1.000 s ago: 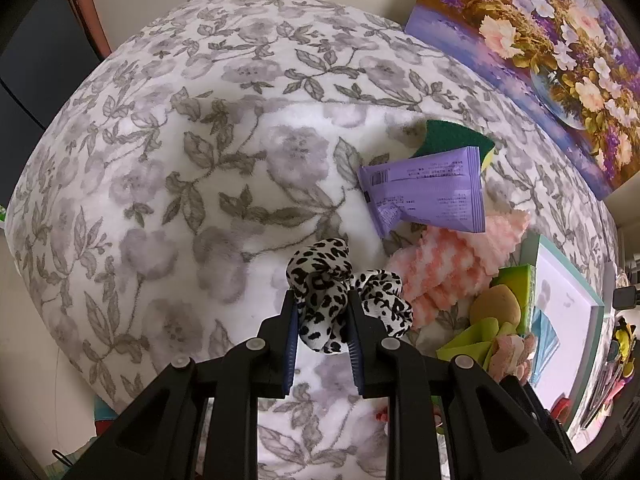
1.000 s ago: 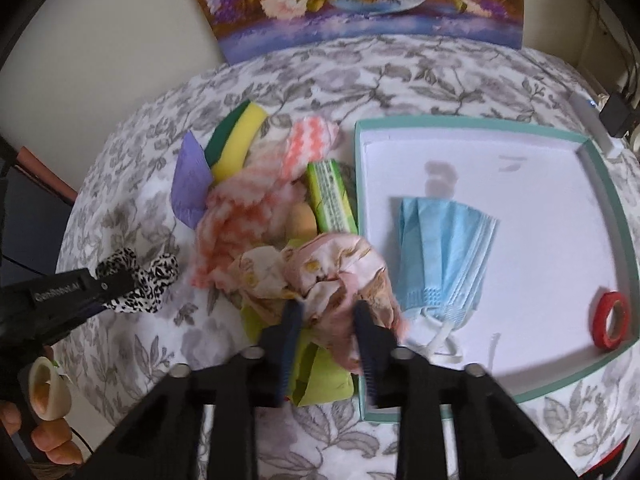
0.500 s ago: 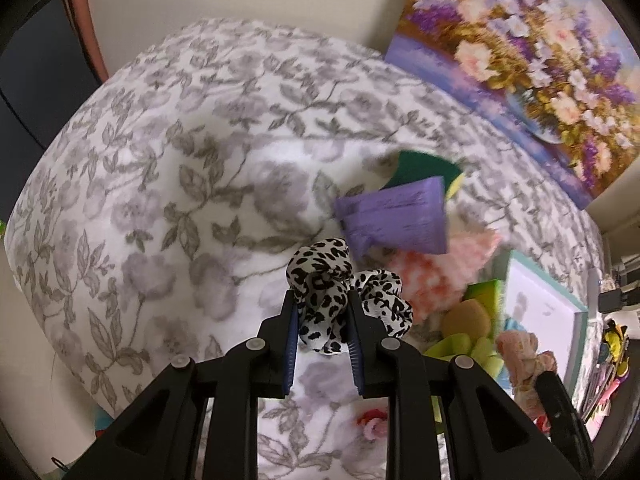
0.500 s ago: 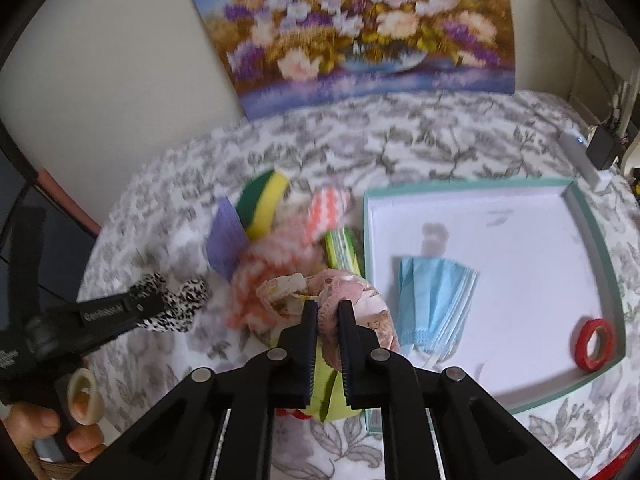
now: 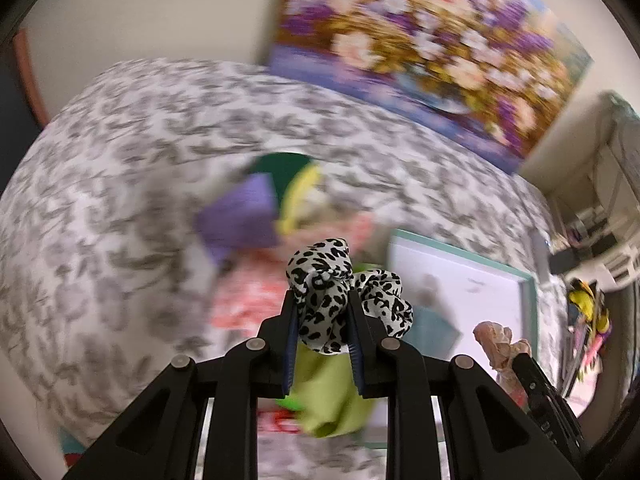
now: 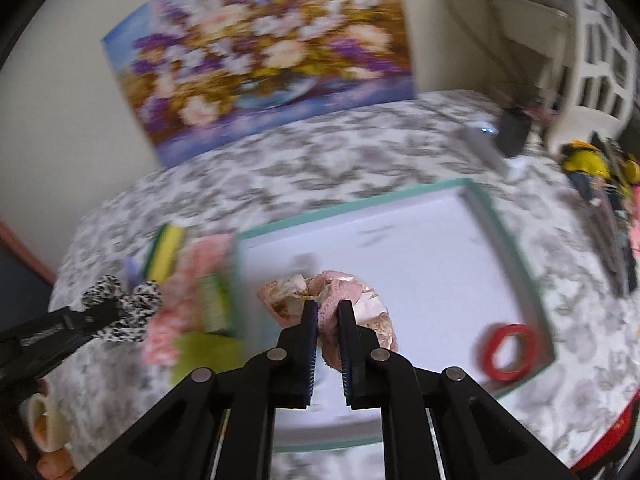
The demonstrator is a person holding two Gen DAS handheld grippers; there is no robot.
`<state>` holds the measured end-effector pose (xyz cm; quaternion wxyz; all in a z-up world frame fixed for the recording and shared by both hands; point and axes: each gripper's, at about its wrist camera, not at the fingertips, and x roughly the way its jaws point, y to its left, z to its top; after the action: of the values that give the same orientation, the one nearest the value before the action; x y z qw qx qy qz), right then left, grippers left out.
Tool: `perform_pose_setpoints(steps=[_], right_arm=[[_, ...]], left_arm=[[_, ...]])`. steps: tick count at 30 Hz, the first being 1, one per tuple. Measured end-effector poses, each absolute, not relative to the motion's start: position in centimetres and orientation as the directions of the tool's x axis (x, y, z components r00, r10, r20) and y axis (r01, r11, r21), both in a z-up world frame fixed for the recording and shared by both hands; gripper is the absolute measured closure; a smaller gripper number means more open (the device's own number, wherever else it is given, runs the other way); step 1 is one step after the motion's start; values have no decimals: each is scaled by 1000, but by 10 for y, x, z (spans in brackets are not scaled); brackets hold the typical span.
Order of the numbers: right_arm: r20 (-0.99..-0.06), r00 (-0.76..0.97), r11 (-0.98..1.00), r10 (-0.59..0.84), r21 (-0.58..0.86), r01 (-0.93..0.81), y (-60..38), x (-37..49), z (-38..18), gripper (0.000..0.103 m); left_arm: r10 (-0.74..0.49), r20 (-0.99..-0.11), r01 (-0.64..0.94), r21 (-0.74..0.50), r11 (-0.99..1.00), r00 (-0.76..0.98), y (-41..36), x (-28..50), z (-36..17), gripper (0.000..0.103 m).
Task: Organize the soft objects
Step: 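Carry the pink cloth with the right tool while the left tool carries the scrunchie over the tray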
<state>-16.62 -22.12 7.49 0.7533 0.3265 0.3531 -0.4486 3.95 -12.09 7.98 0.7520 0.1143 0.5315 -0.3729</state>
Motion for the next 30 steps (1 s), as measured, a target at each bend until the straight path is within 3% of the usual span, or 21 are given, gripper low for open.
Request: perform_pose_setpoints(steps=[7,27,30], right_arm=[[-833,288,269,-471,175,947,-252,-216,59,92],[-835,261,234,-485,164,958,-285,-221,47,92],[-837,260,227,-481,167,959,-287,-225,45,89]], left_arm=[[-479,-872,761,-239,603,105,-166,-10,74,80],[-485,-870,849,-186,494,92,-238,-54,50,80],[-478,-874,848,-186,496,88,-241,-54,48,71]])
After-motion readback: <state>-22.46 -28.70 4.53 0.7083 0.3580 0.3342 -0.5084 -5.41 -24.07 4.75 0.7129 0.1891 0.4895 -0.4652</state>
